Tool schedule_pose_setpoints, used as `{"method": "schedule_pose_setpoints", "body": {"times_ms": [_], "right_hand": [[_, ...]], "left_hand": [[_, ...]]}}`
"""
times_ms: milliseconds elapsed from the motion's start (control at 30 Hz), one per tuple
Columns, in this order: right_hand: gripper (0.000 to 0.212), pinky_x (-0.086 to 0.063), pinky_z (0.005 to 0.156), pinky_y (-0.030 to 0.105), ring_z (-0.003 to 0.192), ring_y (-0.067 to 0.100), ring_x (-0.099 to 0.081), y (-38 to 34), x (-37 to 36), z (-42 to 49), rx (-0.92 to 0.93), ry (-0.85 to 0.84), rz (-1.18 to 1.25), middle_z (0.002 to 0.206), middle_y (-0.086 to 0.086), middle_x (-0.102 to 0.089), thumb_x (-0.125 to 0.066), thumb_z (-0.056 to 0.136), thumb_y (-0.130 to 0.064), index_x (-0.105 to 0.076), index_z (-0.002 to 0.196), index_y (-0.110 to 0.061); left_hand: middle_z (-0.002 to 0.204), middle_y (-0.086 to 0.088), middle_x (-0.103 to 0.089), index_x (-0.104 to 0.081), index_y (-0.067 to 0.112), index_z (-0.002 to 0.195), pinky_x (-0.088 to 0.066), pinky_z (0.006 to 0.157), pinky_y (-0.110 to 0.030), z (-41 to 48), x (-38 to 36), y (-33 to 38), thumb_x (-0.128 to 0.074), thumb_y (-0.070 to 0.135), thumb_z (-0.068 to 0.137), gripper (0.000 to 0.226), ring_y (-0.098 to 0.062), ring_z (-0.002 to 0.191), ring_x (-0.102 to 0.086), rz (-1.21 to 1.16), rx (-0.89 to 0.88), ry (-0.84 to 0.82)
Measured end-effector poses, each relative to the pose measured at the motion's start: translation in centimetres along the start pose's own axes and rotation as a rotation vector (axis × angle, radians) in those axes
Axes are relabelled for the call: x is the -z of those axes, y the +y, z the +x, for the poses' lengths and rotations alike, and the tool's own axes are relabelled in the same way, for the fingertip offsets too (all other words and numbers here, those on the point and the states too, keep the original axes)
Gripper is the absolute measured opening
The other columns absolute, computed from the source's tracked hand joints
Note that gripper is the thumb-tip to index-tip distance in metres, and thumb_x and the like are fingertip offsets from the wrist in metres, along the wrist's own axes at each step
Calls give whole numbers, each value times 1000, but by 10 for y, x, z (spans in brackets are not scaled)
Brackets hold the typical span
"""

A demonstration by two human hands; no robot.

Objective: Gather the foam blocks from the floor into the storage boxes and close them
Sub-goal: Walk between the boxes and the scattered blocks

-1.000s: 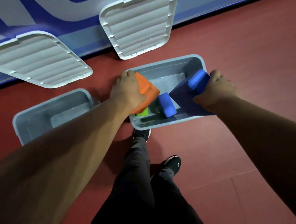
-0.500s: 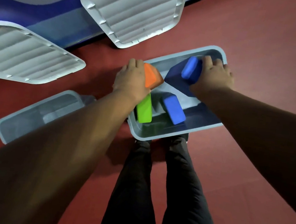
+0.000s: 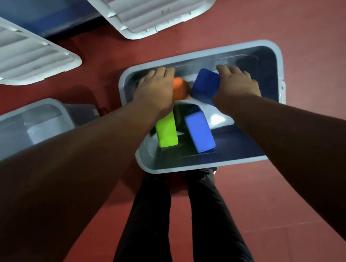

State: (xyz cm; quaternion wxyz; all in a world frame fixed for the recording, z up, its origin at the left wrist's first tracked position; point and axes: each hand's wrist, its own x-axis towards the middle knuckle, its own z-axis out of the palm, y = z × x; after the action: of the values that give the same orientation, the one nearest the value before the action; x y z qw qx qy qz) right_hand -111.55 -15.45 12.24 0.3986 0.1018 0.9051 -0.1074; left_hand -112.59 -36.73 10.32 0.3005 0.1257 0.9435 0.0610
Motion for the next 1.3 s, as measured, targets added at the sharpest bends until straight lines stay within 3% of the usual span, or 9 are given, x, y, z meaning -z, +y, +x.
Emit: {"method": "schedule_pose_setpoints", "body": {"times_ms": [167,367,533,633,800,900,1033,1133,1300], "right_hand": [[55,-46,97,46,128,35,-51,14,-1,0,-52,-37,32,142,10,-50,-57,94,-21,-43,147,-17],[35,-48,82,36,110,35,-60,31,29,-29,-95,-49,43,127,15,-60,-58,92,-24,-60,125,-10],[34,-46,88,33,117,35,-62,41,84,-76,-32,-48,-8,126,16,-67,-52,97,-24,-66,123,-7],[33,-44,84,32,113,36,-63,41,131,-119,-2,12,-21,122,18,-68,-51,97,-26,-69,118,-7],[24,-43,76,30,98,38,-63,43,226,-210,49,108,-39,111,23,-69,-56,93,-23,-70,100,-5],[27,-42,77,30,99,38,-64,46,281,-269,33,228,-43,112,22,-69,-55,93,-30,-70,98,-8],[23,-47,80,32,94,35,-59,50,335,-350,23,324,-40,111,19,-69,-50,91,-31,-53,75,-15],[22,-47,79,33,94,35,-57,52,361,-414,-15,378,-14,102,15,-63,-47,96,-28,-60,90,-11],[20,-43,72,32,88,33,-57,50,364,-486,-140,461,67,94,13,-61,-47,96,-23,-59,87,-10]], "left_hand": [[127,-14,-56,-53,11,126,-48,99,-51,-16,-5,2,-64,15,79,48,-40,118,-54,-71,25,-105],[137,-17,-54,-51,10,133,-48,105,-48,-28,21,30,-66,20,85,52,-38,127,-54,-46,74,-272],[111,-7,-70,-62,23,105,-56,92,-44,-50,84,68,-66,39,91,22,-32,106,-67,-121,20,-205],[110,-7,-72,-68,19,110,-55,86,-35,-68,142,100,-68,34,89,26,-28,101,-68,-110,-14,-214],[121,-12,-71,-74,11,115,-53,94,-36,-117,263,163,-56,24,98,28,-32,113,-64,-30,-151,-190],[107,-11,-72,-74,10,100,-48,79,-33,-155,331,192,-54,26,97,26,-33,104,-66,26,-199,-143],[115,-11,-71,-73,10,111,-53,93,-38,-212,404,221,-52,26,97,29,-31,107,-65,30,-234,-61],[108,-23,-67,-69,-2,111,-51,75,-34,-248,441,242,-52,20,98,31,-30,89,-59,-8,-274,-23],[99,-11,-70,-70,2,106,-54,78,-38,-295,474,259,-53,22,97,28,-30,91,-65,12,-372,31]]}}
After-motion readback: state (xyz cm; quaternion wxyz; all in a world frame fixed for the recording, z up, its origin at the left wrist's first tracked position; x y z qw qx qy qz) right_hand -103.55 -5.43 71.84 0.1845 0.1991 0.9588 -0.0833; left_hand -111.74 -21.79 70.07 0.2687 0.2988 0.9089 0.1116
